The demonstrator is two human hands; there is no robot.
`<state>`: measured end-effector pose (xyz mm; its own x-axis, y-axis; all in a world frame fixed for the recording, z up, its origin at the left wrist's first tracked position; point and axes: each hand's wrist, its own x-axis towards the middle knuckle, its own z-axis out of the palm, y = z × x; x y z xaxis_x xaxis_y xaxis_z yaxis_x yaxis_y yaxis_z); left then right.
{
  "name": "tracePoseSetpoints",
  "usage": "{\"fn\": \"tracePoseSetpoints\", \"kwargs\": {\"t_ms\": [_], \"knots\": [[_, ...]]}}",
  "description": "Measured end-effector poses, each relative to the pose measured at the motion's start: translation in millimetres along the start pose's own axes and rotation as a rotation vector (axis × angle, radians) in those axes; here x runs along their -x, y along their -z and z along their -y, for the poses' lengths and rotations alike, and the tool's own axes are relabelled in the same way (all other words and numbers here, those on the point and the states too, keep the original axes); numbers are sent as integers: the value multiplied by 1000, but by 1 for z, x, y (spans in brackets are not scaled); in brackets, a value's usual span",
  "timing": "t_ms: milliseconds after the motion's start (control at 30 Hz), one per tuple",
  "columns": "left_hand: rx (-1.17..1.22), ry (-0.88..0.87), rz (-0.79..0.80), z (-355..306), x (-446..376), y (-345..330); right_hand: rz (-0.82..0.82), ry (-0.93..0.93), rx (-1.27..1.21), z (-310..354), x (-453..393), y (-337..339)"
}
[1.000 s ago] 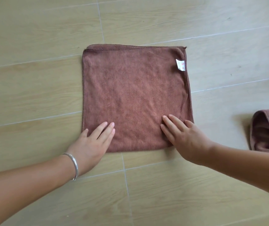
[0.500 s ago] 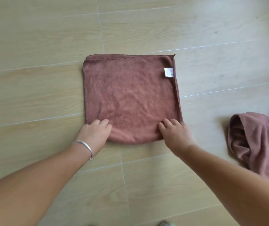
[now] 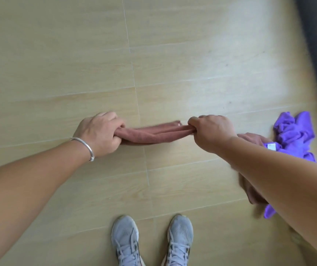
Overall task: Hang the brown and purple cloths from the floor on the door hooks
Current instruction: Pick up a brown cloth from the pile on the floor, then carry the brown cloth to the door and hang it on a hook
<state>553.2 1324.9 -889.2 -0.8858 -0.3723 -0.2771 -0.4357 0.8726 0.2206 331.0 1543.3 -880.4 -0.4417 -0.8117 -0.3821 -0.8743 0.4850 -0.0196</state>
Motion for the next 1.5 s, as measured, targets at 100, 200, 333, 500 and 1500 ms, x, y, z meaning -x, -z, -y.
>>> {"fn": "tracePoseSetpoints", "kwargs": {"t_ms": [100,200,333,500,1500], "knots": [[-104,3,68,-4,22,58,19,14,6,3,22,58],[-196,93,186,-8,37,123,40,30,32,5,44,123],[-218,116,271,-15,50,220,45,12,66,10,69,217],[-136,126,283,-23,68,339,-61,-23,110,14,92,341],[-225,212,-386,-88,263,918,-670,-26,282,83,294,904]]}}
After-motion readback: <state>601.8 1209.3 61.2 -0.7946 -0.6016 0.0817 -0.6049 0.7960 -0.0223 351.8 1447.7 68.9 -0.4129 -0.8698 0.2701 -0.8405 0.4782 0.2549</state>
